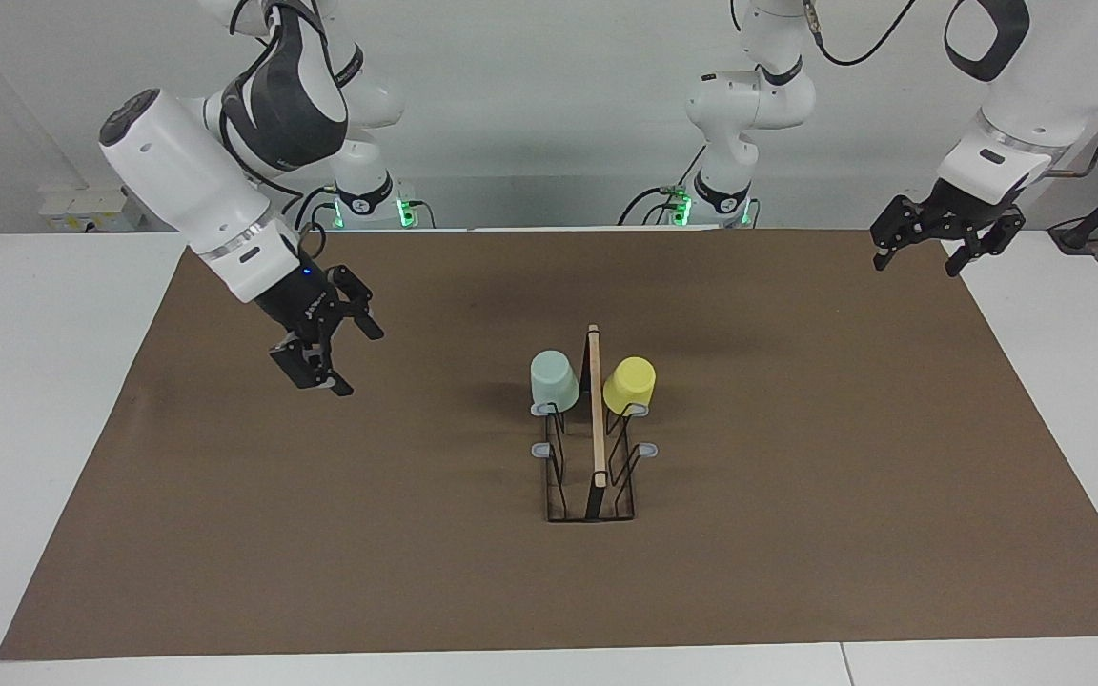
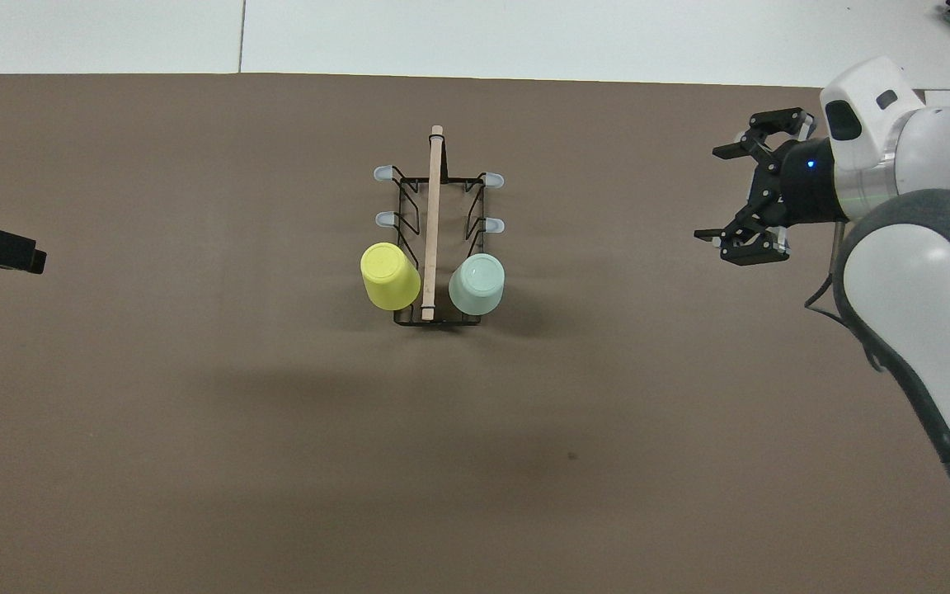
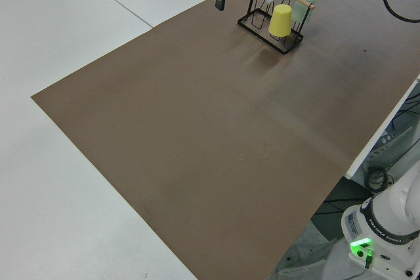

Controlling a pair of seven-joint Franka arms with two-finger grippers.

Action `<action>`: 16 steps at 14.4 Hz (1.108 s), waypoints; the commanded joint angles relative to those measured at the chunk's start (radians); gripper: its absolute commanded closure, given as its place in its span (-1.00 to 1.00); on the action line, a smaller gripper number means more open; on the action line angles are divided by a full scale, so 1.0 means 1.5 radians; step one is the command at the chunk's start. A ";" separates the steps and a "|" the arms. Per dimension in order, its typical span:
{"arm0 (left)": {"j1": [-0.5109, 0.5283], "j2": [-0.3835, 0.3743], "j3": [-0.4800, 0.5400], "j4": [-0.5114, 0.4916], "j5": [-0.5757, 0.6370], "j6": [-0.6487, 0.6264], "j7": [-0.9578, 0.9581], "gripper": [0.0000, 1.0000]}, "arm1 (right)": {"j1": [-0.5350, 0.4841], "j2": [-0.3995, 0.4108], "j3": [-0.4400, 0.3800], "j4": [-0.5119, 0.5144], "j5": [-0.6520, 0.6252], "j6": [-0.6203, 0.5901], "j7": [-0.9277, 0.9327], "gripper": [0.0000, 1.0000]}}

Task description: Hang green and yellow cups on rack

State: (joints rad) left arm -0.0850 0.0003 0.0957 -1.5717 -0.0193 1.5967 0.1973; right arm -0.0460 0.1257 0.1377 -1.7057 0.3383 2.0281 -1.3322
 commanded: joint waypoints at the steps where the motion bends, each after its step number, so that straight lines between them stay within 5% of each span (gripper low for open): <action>1: 0.002 -0.015 -0.001 -0.003 0.010 -0.017 0.003 -1.00 | -0.002 -0.001 0.006 0.017 -0.089 -0.062 0.125 -1.00; 9: 0.004 -0.025 -0.002 -0.026 0.011 -0.015 -0.019 -1.00 | -0.011 -0.011 0.007 0.036 -0.167 -0.185 0.420 -1.00; 16: 0.007 -0.027 -0.003 -0.032 0.012 -0.007 -0.034 -1.00 | -0.032 -0.021 0.008 0.013 -0.168 -0.150 0.440 -1.00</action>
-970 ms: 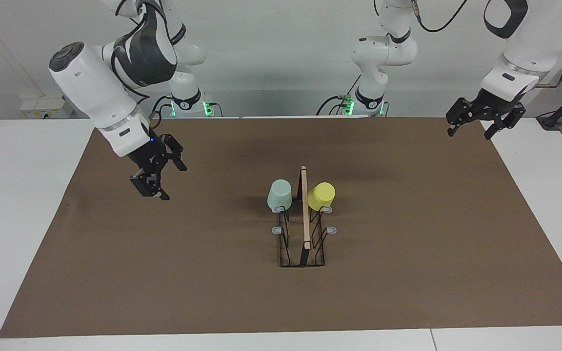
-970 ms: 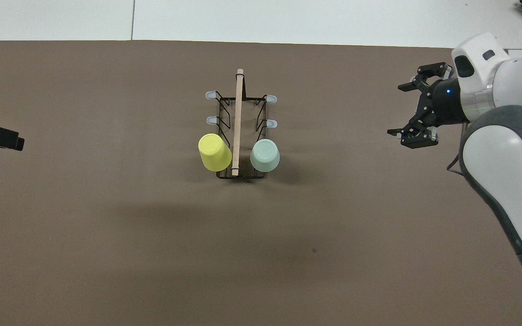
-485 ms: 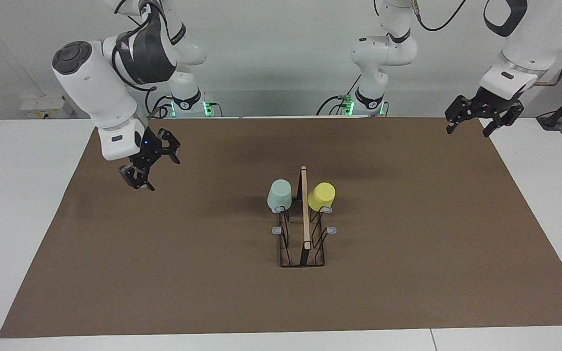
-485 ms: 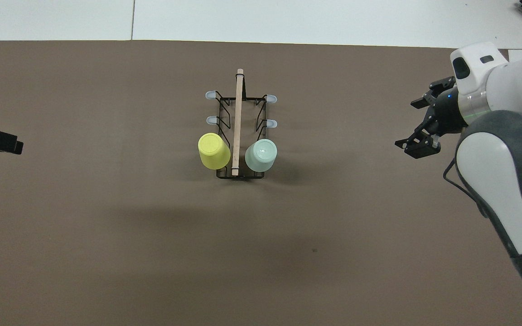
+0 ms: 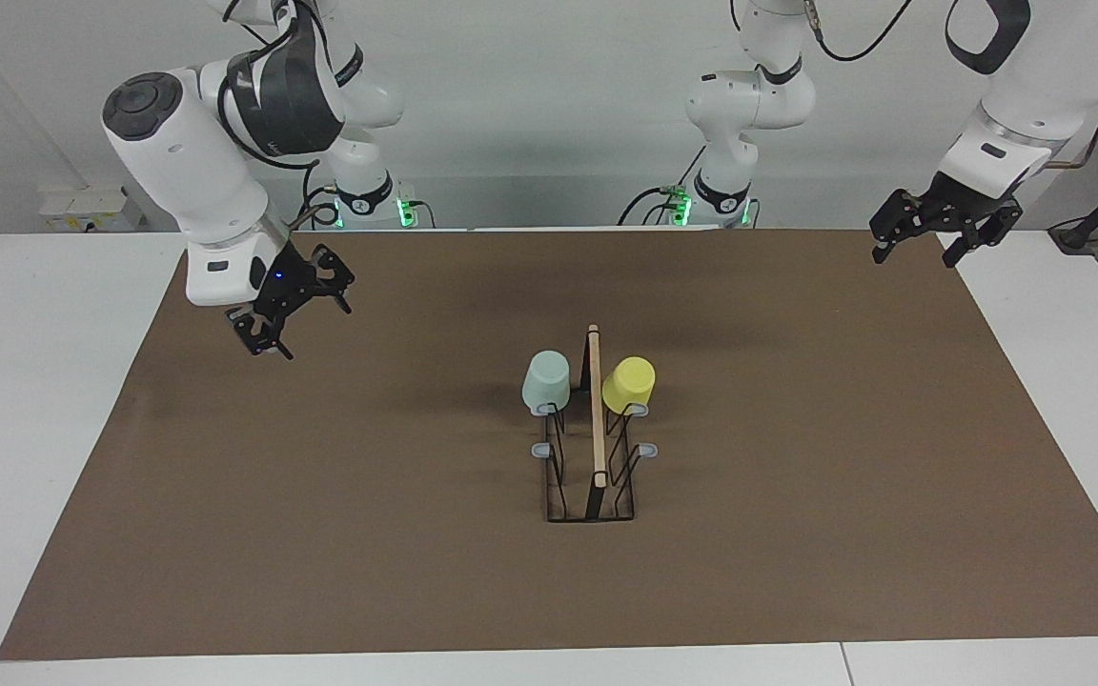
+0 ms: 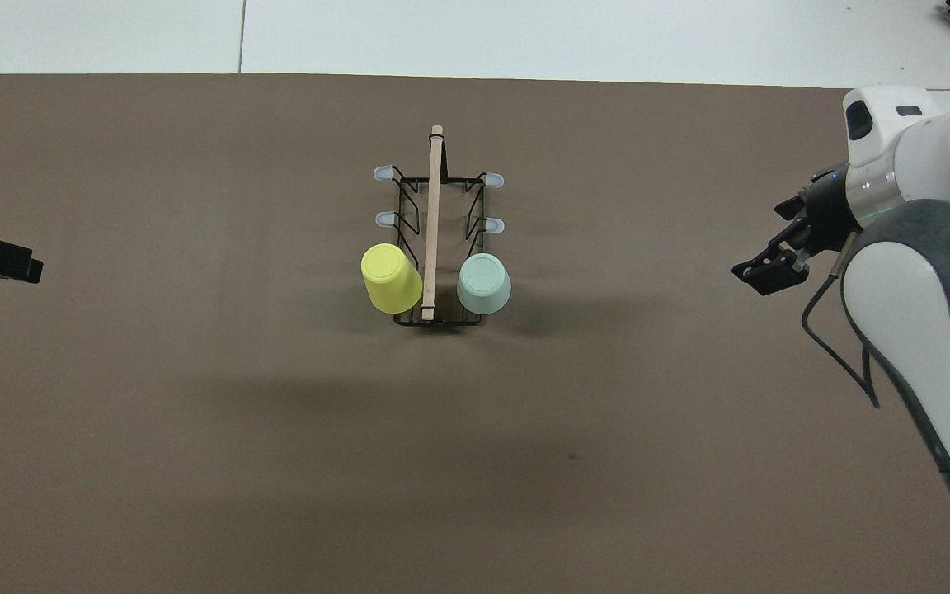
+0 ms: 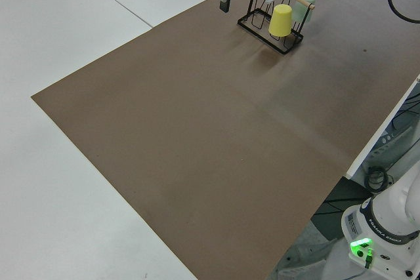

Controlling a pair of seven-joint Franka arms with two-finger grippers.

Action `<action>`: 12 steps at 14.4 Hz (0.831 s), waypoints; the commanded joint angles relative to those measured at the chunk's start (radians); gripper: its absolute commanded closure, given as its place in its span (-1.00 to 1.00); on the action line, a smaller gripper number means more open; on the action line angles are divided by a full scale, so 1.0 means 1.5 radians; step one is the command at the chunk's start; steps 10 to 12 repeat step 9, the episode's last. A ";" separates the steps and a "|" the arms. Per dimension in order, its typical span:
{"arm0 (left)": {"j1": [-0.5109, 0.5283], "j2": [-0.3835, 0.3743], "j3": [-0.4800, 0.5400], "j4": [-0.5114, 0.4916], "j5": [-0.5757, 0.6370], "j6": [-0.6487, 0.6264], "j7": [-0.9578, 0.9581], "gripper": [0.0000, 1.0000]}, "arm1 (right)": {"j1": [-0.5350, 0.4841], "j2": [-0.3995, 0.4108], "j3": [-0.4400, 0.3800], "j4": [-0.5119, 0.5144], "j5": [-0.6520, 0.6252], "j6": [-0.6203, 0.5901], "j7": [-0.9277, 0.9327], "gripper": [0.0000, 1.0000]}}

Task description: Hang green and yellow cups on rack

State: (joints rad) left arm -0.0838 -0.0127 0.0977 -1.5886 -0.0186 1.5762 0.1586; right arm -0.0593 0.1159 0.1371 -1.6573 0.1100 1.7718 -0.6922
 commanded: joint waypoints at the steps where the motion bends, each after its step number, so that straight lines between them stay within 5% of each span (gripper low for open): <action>1: 0.004 -0.018 -0.005 -0.022 0.011 0.007 -0.009 -1.00 | -0.033 -0.013 0.010 -0.018 -0.016 0.036 0.014 -1.00; 12: 0.013 -0.020 -0.005 -0.022 0.011 0.004 -0.002 -1.00 | -0.047 -0.016 0.010 0.004 -0.010 0.033 0.125 -1.00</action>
